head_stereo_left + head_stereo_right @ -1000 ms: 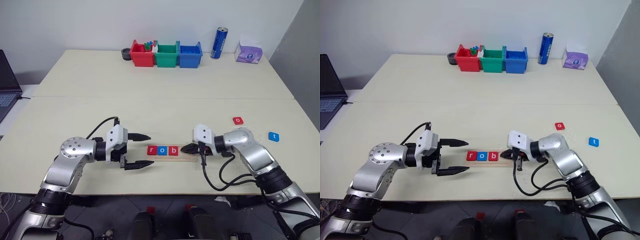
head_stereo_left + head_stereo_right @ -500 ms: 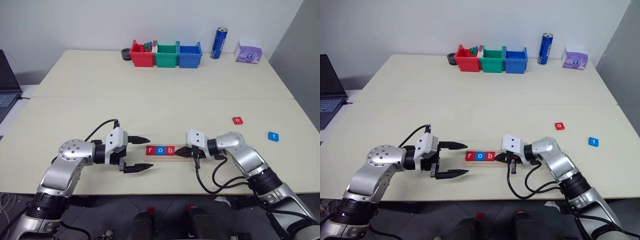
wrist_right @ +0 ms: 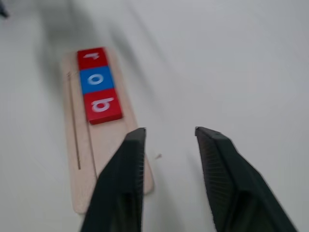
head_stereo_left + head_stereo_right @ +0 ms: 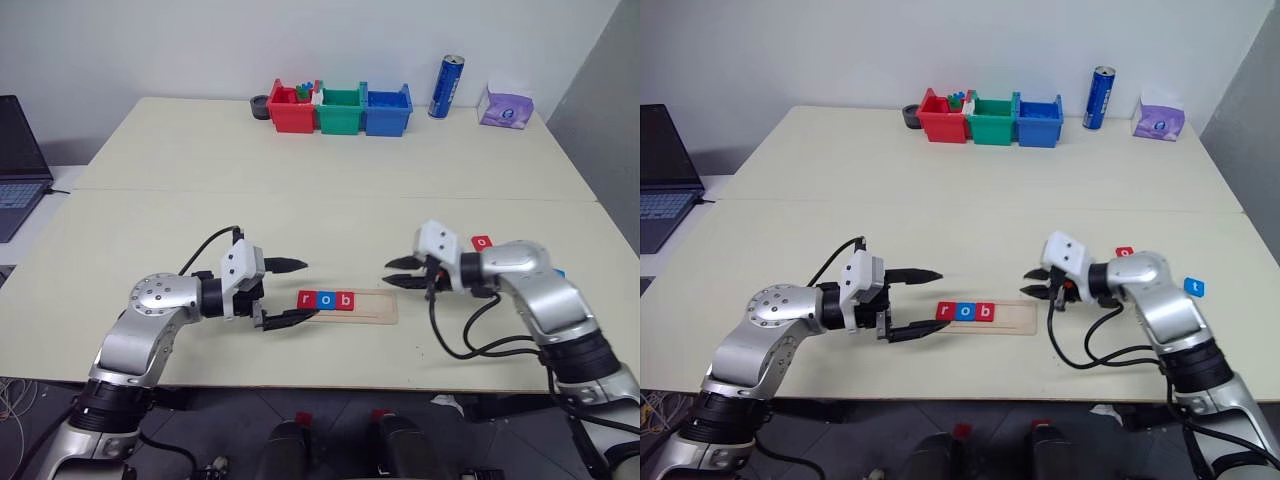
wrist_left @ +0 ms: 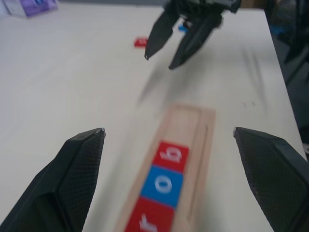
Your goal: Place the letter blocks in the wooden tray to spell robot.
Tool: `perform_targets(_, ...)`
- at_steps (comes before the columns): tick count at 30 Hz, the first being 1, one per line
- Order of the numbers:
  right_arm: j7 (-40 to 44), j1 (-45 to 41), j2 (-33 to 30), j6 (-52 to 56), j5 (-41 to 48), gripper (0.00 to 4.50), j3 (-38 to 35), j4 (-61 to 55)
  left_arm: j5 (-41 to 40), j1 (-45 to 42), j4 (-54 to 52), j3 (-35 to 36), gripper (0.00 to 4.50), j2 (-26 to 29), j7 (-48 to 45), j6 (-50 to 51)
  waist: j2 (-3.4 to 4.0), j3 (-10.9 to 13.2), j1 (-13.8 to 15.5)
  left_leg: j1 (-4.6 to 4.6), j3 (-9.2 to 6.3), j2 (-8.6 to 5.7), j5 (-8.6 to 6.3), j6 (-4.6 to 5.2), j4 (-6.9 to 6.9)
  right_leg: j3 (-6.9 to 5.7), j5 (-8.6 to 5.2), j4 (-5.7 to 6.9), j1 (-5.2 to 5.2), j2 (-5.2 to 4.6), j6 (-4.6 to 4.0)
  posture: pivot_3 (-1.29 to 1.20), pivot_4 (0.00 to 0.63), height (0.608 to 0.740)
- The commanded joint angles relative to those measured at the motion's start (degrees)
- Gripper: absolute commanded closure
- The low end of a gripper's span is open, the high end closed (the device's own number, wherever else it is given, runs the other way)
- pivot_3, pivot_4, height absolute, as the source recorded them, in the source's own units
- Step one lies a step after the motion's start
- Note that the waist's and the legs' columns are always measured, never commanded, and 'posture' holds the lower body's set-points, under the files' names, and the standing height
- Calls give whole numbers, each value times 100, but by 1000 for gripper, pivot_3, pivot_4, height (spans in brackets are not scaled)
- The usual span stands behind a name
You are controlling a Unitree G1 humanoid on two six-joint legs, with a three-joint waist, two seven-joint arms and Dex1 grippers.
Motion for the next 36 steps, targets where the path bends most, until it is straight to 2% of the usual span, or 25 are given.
perform_targets(1, -834, 187, -24, 803, 150, 1455, -803, -454, 205, -305, -185, -218, 0, -406, 623, 105, 0, 0, 21, 0, 1, -3, 0, 0, 1, 1, 0, 1, 0, 0, 0, 0, 150, 740)
perform_targets(2, -1045, 220, 1, 913, 135, 1028, -937, -439, 280, -361, -138, -275, 0, -516, 733, 98, 0, 0, 24, 2, 6, -7, 0, 0, 1, 2, 1, 2, 0, 0, 0, 0, 150, 740)
perform_targets(3, -1416, 318, 9, 779, -109, 1028, -1054, -248, 416, -499, 15, -421, 0, -730, 898, 64, 0, 0, -42, 4, 7, -7, 0, 0, 1, 2, 1, 3, 0, 0, 0, 0, 150, 740)
perform_targets(4, -1927, 370, 104, 654, -369, 605, -1214, 15, 581, -685, 214, -596, 0, -969, 1096, -1, 3, -1, -74, 16, 10, -7, 0, 0, -4, 10, 1, 4, 0, 6, 0, 0, 150, 740)
perform_targets(5, -2420, 367, 246, 583, -552, 506, -1373, 283, 729, -875, 402, -748, 0, -1187, 1252, -57, -1, -1, -48, 20, 10, -6, 0, 0, -6, 7, 0, 4, 6, 9, 1, 0, 150, 740)
perform_targets(6, -2887, 326, 410, 518, -691, 173, -1494, 544, 835, -1049, 562, -864, 0, -1385, 1320, -102, -1, -1, -18, 17, 9, -7, 0, 0, -1, 6, 1, 3, 10, 10, 1, 0, 150, 740)
perform_targets(7, -3215, 256, 575, 511, -746, 28, -1588, 731, 923, -1181, 698, -928, 0, -1515, 1360, -142, -1, -1, -11, 11, 8, -11, 1, -1, 1, 7, 1, 1, 10, 7, 2, 0, 150, 740)
perform_targets(16, -4347, -484, 1252, 81, -694, 28, -1784, 2240, 1155, -1833, 1440, -1099, 0, -1992, 1345, -431, 6, -4, -113, 17, 30, -5, 1, -1, -8, 20, 4, 5, -5, 14, 3, 0, 150, 740)
perform_targets(28, -4642, -742, 1536, 141, -476, 28, -1793, 2724, 1132, -1683, 1185, -1034, 0, -1850, 1254, -307, 7, -5, -83, 10, 28, -8, 1, -1, -6, 18, 4, 3, -5, 8, 3, 0, 150, 740)
perform_targets(31, -4718, -699, 1647, 265, -373, 600, -1839, 2603, 1129, -1623, 1068, -1044, 0, -1825, 1284, -249, 8, -5, -83, 11, 28, -8, 1, -1, -7, 18, 4, 3, -4, 9, 3, 0, 150, 740)
perform_targets(36, -4787, -655, 1739, 401, -299, 2460, -1810, 2433, 1122, -1593, 1008, -1032, 0, -1816, 1305, -211, 8, -5, -84, 10, 26, -8, 1, -1, -7, 18, 4, 3, -4, 9, 3, 0, 150, 740)
